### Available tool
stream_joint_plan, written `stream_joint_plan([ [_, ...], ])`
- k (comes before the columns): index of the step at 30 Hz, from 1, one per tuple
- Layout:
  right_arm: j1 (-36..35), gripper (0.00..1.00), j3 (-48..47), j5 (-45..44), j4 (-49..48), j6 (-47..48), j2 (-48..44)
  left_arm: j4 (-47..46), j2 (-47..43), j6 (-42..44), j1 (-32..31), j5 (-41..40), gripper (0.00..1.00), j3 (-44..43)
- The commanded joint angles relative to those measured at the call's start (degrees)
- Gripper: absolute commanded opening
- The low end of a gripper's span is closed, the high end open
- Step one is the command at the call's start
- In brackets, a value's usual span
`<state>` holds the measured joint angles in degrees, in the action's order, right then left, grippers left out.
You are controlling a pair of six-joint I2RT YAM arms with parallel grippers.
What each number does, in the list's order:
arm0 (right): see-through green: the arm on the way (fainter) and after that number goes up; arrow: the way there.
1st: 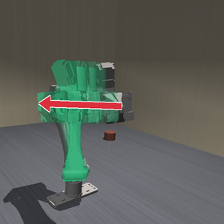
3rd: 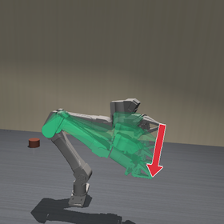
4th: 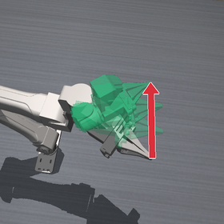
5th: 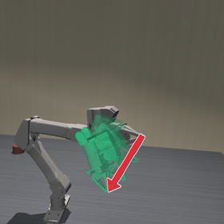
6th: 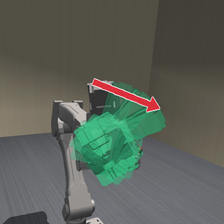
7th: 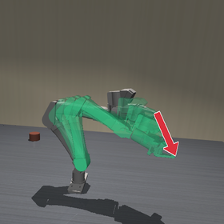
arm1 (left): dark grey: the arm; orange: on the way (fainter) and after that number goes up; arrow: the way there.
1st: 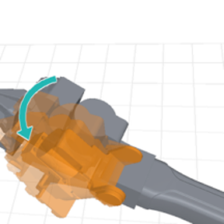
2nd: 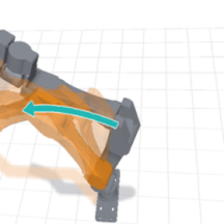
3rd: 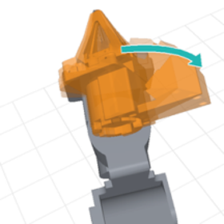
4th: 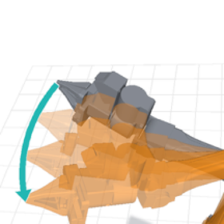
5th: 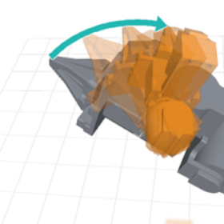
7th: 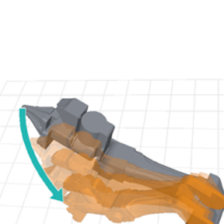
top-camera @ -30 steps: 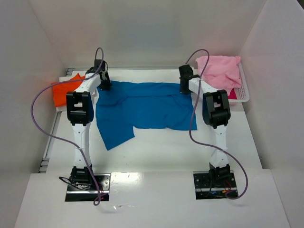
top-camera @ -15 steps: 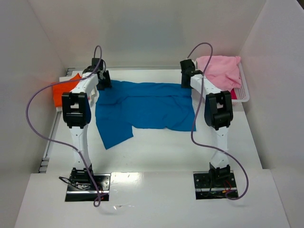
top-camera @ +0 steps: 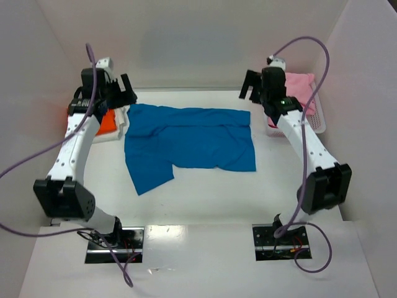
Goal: Fold and stack the t-shirts
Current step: Fold the flattened tshirt in 1/3 of the way, then grap the side of the flattened tshirt closest away from the robot with both arms
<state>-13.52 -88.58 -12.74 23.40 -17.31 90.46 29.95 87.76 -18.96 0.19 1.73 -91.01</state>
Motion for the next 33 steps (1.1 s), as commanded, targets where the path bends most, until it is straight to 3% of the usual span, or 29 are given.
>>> stream_joint_plan([
  [1,-0.5,0.99,14.7,3.4,1.0,-6.9,-8.1,5.7,-6.0,-2.7,-0.1,4.6,0.97,11.1],
  [5,-0.5,0.99,25.2,4.0,1.0,-8.2,-15.9,9.8,-12.4,-4.1,-0.1,5.1,1.0,20.3],
  [16,-0.5,0.99,32.6,5.2,1.9,-13.1,-13.6,15.7,-20.5,-15.1,-0.7,12.9,1.0,37.1],
  [22,-0.5,0.99,32.6,8.2,-0.6,-14.6,-7.8,17.6,-22.6,-22.7,-1.6,9.2,1.0,38.0],
  [28,-0.5,0.99,32.1,8.2,-3.4,-14.6,-7.2,8.2,-24.3,-36.4,-1.6,3.8,1.0,43.5],
  [33,-0.5,0.99,30.9,8.7,-3.9,-14.6,-5.4,5.2,-22.1,-37.5,-1.6,-3.7,1.0,44.1],
])
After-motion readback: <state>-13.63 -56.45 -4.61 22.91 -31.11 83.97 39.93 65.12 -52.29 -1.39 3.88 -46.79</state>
